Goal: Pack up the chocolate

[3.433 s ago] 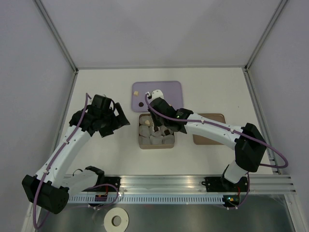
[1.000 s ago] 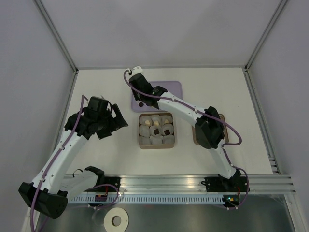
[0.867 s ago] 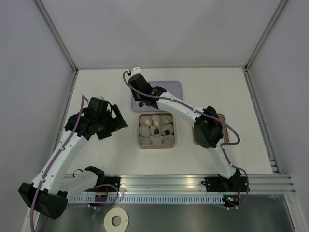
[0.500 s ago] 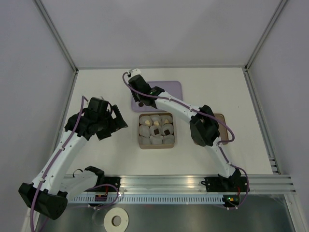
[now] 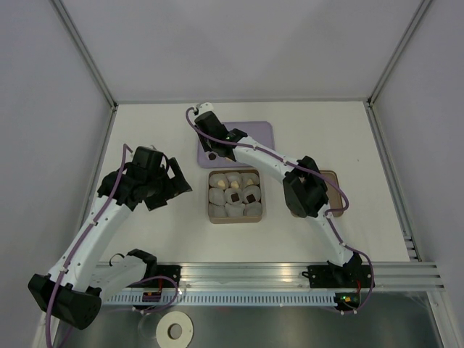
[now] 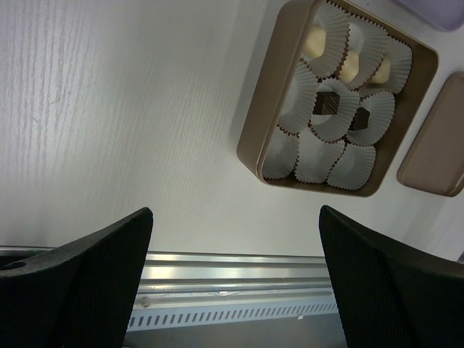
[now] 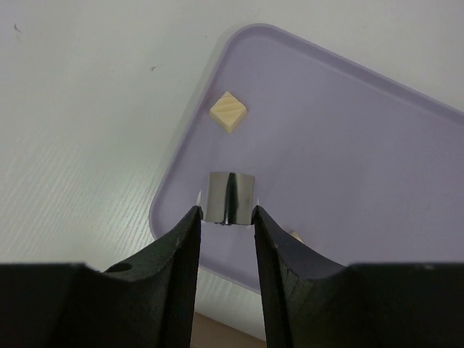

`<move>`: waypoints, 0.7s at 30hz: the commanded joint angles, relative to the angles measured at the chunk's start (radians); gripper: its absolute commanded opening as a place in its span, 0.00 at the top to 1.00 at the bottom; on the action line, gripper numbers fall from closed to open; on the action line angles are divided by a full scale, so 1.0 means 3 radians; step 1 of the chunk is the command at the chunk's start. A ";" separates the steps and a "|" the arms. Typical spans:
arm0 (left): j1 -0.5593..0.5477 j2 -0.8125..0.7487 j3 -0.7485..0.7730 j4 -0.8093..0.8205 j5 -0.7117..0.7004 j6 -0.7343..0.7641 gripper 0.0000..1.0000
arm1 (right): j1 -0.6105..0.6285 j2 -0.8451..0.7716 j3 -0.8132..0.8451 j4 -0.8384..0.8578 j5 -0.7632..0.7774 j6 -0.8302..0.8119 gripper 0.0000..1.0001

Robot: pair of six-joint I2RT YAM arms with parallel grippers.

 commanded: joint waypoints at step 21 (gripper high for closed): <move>-0.0017 -0.0052 -0.0020 0.0061 -0.0031 0.0002 0.00 | 0.0013 -0.0671 -0.0192 0.0165 0.0003 -0.0031 0.76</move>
